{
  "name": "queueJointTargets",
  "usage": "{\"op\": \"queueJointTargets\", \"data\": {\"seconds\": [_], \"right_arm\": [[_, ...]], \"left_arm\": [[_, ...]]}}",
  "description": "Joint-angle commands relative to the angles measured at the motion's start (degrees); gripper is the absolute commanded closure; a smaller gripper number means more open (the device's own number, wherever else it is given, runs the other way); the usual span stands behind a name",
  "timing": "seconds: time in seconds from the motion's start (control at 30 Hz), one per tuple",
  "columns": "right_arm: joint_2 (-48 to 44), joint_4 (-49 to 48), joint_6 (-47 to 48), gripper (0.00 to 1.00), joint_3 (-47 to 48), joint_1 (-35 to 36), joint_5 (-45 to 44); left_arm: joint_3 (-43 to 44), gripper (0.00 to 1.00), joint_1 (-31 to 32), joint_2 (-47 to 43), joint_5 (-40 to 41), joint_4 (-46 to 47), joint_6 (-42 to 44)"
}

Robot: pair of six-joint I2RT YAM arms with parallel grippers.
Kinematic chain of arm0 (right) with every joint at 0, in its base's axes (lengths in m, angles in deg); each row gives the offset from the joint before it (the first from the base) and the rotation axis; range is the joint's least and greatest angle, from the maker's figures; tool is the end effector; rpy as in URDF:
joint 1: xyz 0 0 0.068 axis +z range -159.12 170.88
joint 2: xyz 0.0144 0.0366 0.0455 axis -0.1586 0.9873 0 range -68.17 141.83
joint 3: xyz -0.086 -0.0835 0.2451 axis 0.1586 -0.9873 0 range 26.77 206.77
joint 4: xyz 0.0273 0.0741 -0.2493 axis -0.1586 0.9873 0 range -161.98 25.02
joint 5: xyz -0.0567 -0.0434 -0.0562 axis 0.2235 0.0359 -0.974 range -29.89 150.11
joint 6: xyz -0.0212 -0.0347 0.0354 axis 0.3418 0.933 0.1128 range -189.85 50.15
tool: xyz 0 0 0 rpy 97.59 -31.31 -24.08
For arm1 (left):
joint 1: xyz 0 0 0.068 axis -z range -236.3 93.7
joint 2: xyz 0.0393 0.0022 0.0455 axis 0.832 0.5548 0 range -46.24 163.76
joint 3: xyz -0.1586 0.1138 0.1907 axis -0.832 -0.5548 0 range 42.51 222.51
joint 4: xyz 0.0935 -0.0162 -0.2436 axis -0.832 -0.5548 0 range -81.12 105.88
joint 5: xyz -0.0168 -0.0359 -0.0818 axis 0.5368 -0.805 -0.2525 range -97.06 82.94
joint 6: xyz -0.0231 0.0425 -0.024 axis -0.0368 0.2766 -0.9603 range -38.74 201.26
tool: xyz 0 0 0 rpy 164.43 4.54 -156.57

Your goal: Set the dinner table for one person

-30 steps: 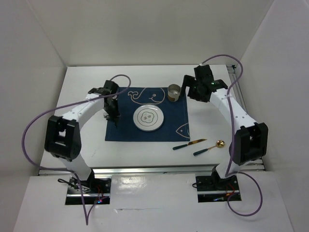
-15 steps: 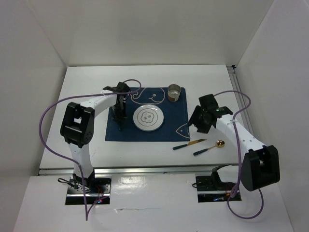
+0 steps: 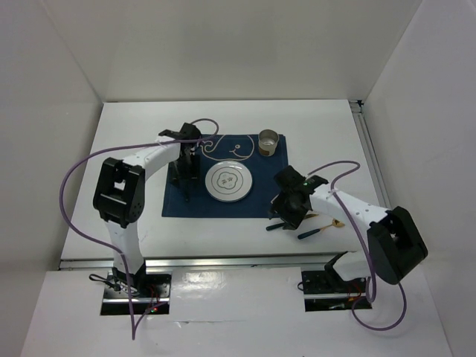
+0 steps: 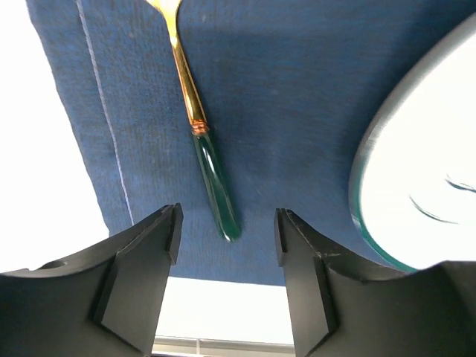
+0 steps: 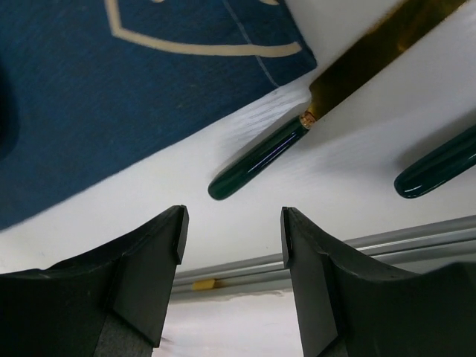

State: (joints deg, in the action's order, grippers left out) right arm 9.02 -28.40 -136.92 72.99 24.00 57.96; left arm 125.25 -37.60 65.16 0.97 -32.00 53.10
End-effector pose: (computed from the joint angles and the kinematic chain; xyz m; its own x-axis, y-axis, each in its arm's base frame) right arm 0.1948 0.1255 0.1908 -0.8098 0.5705 -0.1371 0.5338 0.8134 0.2312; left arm 0.3667 -0.1189 0.1883 -0.9474 -0.1726 -0.2694 -0.1819 0.9833 0.0098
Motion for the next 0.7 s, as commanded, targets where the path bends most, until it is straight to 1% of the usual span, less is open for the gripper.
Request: {"op": "queueJointTargets", "data": {"seconds": [0.0, 0.13, 0.27, 0.43, 0.53, 0.67], "right_arm": [[0.95, 1.78, -8.6, 0.36, -0.34, 0.89, -2.24], [1.56, 0.99, -11.85, 0.36, -1.65, 0.89, -2.24], [3.49, -1.03, -13.09, 0.36, -1.66, 0.89, -1.72], [6.39, -1.03, -13.79, 0.36, -1.66, 0.89, -1.71], [7.01, -1.74, -14.85, 0.36, -1.66, 0.89, -1.71], [8.24, -2.44, -16.69, 0.36, -2.27, 0.89, -2.41]], "left_arm": [[5.22, 0.3, 0.29, -6.0, -1.26, -2.82, 1.88], [7.87, 0.29, 0.29, -8.91, -2.4, -4.33, 1.88], [8.4, 0.29, 0.29, -10.14, -2.41, -5.56, 1.88], [4.98, 0.28, 0.29, -10.67, -0.83, -5.56, -0.49], [1.82, 0.28, 0.29, -12.78, -2.75, -3.46, -1.02], [0.58, 0.28, 0.29, -13.92, -2.76, -3.45, -1.02]]}}
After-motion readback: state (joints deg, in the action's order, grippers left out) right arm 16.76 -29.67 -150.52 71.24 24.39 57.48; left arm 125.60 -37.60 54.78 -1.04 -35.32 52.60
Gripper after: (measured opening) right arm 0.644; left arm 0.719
